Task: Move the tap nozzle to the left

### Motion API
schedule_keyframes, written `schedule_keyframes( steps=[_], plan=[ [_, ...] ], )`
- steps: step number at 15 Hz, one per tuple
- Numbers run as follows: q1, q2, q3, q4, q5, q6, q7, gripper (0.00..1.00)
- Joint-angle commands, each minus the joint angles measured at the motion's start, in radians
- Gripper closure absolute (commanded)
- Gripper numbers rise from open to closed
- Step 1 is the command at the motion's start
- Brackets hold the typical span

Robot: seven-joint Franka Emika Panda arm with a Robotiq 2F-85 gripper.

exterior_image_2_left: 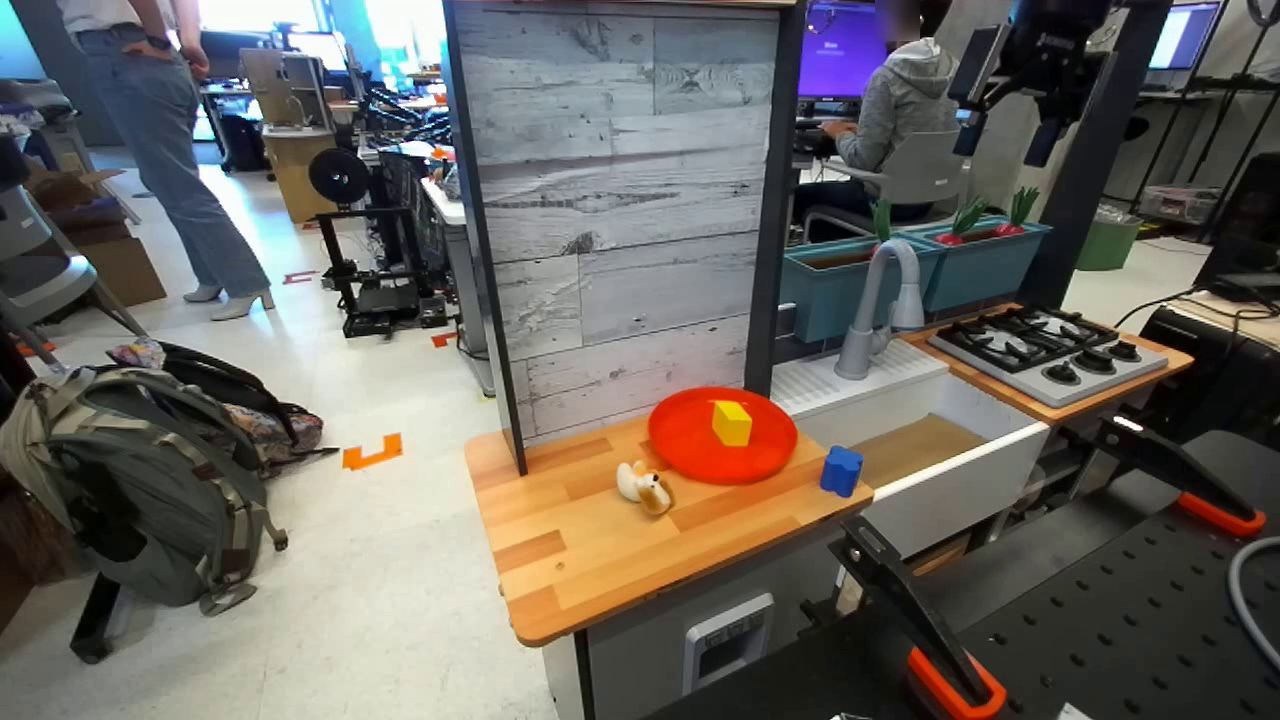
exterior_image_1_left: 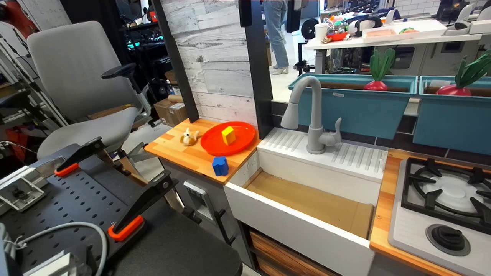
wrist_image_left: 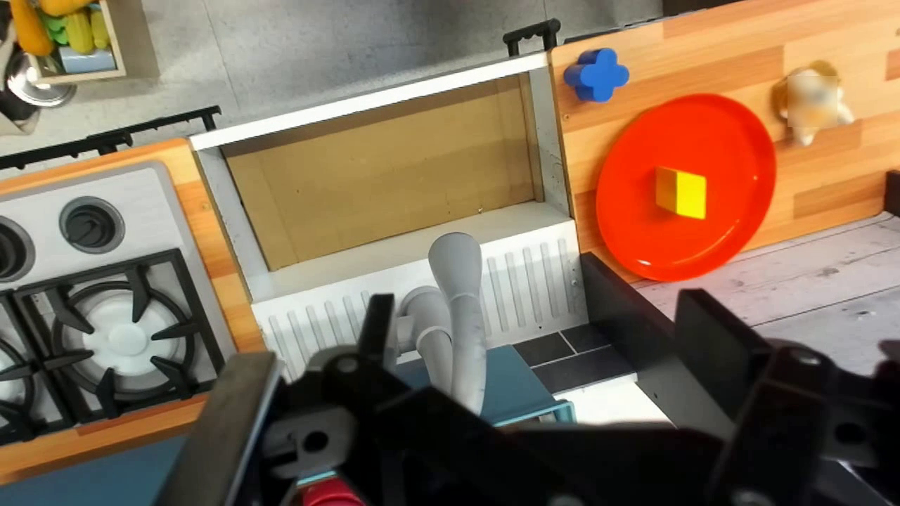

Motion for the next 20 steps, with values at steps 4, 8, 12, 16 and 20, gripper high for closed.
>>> schedule_keyframes(
  steps=[4,8,12,16,20],
  plan=[
    [-0.027,0.162,0.034,0.102,-0.031,-0.001,0.108,0.00],
    [-0.027,0.274,0.044,0.178,-0.037,0.007,0.172,0.00],
    [-0.023,0.362,0.046,0.258,-0.045,0.022,0.227,0.00],
    [-0.021,0.428,0.045,0.335,-0.071,0.005,0.278,0.00],
    [-0.015,0.468,0.037,0.385,-0.107,0.008,0.321,0.44]
  ],
)
